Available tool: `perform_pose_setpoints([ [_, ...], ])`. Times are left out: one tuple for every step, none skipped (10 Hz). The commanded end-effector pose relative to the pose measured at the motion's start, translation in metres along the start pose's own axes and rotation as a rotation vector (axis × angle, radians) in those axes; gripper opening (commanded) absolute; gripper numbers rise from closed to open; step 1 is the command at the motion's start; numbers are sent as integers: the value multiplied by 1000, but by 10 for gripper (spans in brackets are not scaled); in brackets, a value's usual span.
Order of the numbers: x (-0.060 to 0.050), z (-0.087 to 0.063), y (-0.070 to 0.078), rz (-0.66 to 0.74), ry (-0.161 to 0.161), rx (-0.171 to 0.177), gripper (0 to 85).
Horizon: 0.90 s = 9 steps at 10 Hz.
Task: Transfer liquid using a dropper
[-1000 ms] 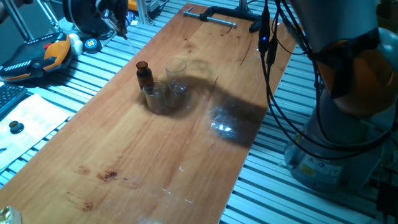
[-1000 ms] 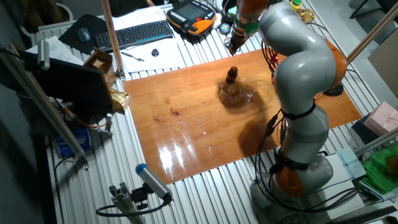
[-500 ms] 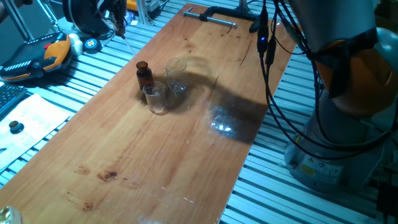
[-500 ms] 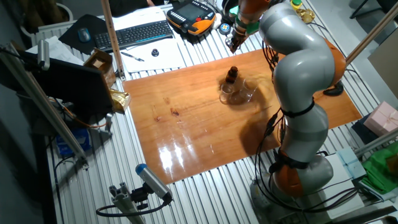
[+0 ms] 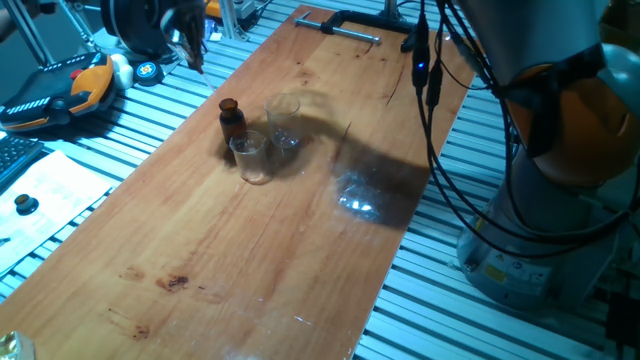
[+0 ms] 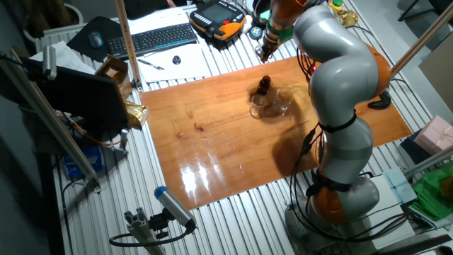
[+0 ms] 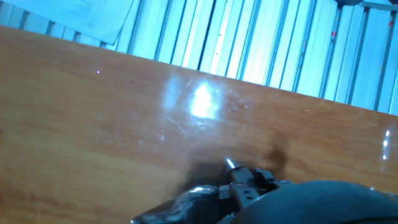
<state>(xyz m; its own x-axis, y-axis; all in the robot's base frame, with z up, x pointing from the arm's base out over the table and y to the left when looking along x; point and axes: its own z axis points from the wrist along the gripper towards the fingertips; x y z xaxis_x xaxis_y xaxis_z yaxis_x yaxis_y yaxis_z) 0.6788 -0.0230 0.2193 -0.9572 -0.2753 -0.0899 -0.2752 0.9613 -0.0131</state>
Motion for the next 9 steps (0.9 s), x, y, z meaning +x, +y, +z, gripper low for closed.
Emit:
perform_pose_setpoints([
  [2, 5, -1, -3, -6, -2, 7],
  [4, 12, -3, -6, -13, -9, 7],
  [5, 18, -4, -18, -24, 4, 7],
  [7, 22, -4, -20, -28, 10, 7],
  [9, 25, -5, -21, -32, 9, 7],
  [10, 26, -6, -24, -31, 11, 7],
  [12, 29, -7, -26, -32, 9, 7],
  [12, 30, -6, -26, -32, 9, 7],
  [13, 30, -5, -25, -26, 11, 7],
])
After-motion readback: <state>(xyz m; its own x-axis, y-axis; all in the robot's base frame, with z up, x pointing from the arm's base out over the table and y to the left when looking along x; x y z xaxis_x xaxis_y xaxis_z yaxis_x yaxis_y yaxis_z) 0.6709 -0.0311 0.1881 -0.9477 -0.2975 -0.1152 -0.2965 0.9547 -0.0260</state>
